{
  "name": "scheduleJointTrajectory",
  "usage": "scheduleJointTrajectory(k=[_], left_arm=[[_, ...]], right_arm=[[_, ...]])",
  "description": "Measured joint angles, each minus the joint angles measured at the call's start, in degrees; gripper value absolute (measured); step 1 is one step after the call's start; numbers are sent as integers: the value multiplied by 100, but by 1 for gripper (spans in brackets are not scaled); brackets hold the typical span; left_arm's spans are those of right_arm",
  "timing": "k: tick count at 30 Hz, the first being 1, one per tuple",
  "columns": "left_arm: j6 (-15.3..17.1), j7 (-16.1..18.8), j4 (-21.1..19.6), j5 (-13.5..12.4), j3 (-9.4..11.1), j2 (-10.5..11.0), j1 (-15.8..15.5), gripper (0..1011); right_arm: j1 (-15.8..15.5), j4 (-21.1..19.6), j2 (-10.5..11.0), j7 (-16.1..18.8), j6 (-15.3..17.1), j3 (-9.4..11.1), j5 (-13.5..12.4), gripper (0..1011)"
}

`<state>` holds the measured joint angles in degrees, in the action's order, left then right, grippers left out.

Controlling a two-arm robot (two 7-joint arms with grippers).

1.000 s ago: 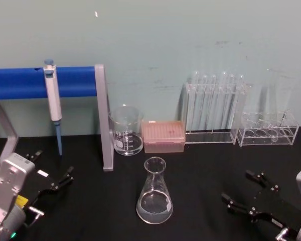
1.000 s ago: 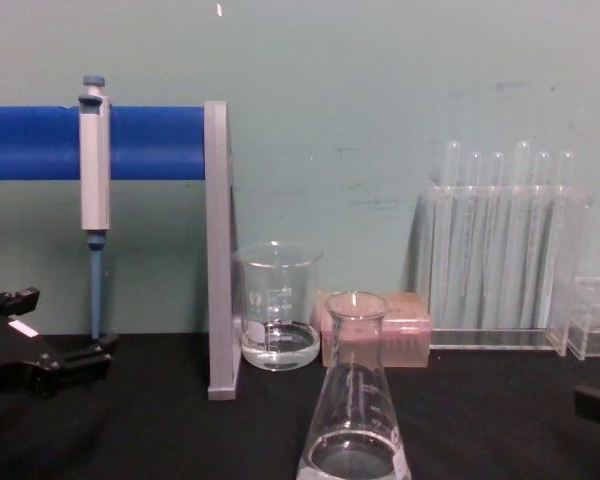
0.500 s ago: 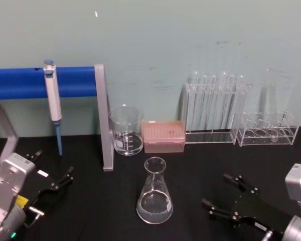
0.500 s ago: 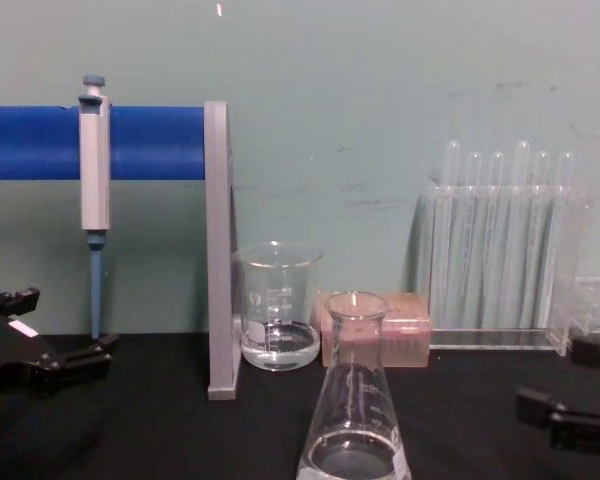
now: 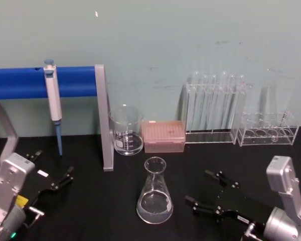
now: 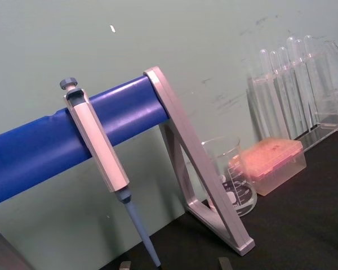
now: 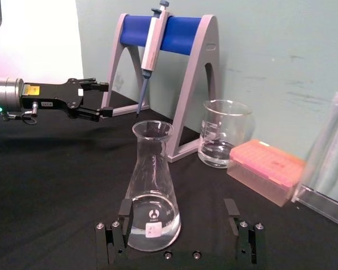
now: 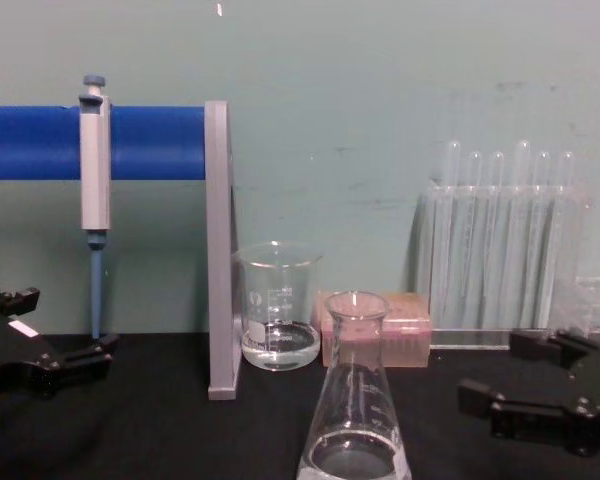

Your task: Grasp the erlenmeyer flask with one hand, shake it three times, then place it back.

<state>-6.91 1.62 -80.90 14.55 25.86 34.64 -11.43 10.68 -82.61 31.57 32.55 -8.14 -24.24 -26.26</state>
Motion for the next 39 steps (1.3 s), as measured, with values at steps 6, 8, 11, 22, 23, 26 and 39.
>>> scheduleJointTrajectory(k=[6, 8, 11, 22, 23, 26, 39], left_arm=[[0, 0, 0, 0, 0, 0, 0, 1001], [0, 0, 0, 0, 0, 0, 0, 1001], [0, 0, 0, 0, 0, 0, 0, 1001], [0, 0, 0, 0, 0, 0, 0, 1001], [0, 0, 0, 0, 0, 0, 0, 1001], [0, 0, 0, 0, 0, 0, 0, 1001], [0, 0, 0, 0, 0, 0, 0, 1001]], right_arm=[[319, 342, -212, 219, 3, -86, 115, 1003], [401, 442, -269, 286, -3, -115, 129, 1003], [568, 630, -373, 412, -20, -170, 141, 1003], [1049, 1189, -663, 755, -116, -363, 164, 1003], [1101, 1255, -697, 794, -134, -387, 164, 1003], [1173, 1352, -744, 846, -155, -423, 163, 1003], [1491, 1761, -967, 1067, -251, -604, 132, 1003]])
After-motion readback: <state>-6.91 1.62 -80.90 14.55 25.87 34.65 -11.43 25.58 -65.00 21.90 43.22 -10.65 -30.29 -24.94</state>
